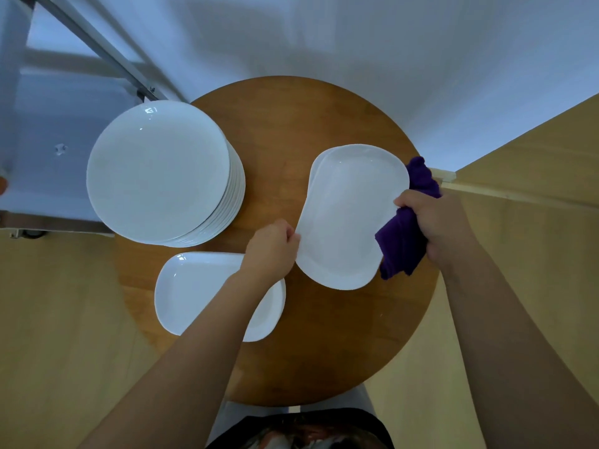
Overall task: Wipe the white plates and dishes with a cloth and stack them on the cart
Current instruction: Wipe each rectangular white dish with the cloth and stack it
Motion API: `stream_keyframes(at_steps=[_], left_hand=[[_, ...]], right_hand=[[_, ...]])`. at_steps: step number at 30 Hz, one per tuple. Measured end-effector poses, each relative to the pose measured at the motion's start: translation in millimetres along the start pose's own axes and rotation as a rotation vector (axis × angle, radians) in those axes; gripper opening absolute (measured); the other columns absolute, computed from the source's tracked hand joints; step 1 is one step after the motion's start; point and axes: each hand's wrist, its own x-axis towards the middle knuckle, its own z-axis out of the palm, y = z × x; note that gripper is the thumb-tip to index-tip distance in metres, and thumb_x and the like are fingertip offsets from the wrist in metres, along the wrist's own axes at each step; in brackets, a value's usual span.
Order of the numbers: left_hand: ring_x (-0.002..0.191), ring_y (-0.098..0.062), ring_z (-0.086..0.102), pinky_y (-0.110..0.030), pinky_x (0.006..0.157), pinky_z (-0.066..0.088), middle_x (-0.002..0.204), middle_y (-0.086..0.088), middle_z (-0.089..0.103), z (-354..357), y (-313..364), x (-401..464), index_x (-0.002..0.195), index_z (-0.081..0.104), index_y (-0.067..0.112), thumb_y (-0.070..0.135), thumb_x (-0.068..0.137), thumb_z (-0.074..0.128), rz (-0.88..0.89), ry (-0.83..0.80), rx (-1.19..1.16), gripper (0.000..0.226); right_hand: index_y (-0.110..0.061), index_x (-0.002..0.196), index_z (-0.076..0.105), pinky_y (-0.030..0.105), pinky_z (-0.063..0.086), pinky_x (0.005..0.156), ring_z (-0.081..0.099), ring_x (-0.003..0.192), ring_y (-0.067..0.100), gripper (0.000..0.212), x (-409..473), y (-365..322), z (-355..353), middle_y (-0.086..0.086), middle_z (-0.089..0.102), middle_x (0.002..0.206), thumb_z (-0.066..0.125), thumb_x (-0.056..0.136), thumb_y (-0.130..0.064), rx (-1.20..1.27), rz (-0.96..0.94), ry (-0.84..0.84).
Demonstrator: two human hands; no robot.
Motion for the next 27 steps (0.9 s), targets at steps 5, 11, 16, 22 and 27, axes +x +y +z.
stream_keyframes(at_steps=[5,11,16,22,27], left_hand=[[0.064,-0.007,0.043,-0.023,0.059,0.035,0.071,0.006,0.046,13,3,14,0.091,0.048,0.015,0.028,0.097,0.050,-0.079,0.011,-0.039,0.014],[0.060,-0.007,0.044,-0.018,0.054,0.033,0.068,0.007,0.045,23,6,19,0.087,0.049,0.015,0.025,0.096,0.053,-0.155,0.053,-0.114,0.014],[0.057,-0.008,0.043,-0.016,0.048,0.030,0.067,0.004,0.045,27,11,20,0.087,0.049,0.012,0.025,0.096,0.053,-0.156,0.054,-0.087,0.016],[0.070,-0.017,0.054,-0.022,0.060,0.042,0.075,-0.002,0.049,31,16,24,0.092,0.055,0.004,0.019,0.096,0.050,-0.129,0.039,-0.044,0.016],[0.069,-0.013,0.050,-0.023,0.058,0.038,0.083,-0.002,0.052,27,7,15,0.092,0.048,0.012,0.023,0.095,0.051,-0.056,0.058,0.048,0.012]], right_hand=[[-0.022,0.075,0.057,0.032,0.049,0.064,0.059,0.071,0.015,0.016,16,-1,8,-0.002,0.061,0.072,0.069,0.071,-0.011,-0.007,-0.006,0.070],[-0.024,0.078,0.058,0.032,0.051,0.066,0.059,0.074,0.015,0.019,19,4,11,-0.004,0.062,0.074,0.071,0.072,-0.012,0.053,0.003,0.088],[-0.024,0.070,0.055,0.024,0.047,0.057,0.055,0.060,0.006,0.018,9,11,12,-0.011,0.056,0.060,0.067,0.073,-0.011,0.034,-0.117,0.183],[-0.029,0.066,0.053,0.014,0.045,0.049,0.052,0.053,-0.002,0.023,-24,23,10,-0.019,0.054,0.055,0.065,0.074,-0.011,0.009,-0.382,0.301],[-0.030,0.078,0.058,0.015,0.046,0.051,0.056,0.057,-0.001,0.016,-51,37,23,-0.018,0.060,0.062,0.068,0.076,-0.018,-0.038,-0.367,0.211]])
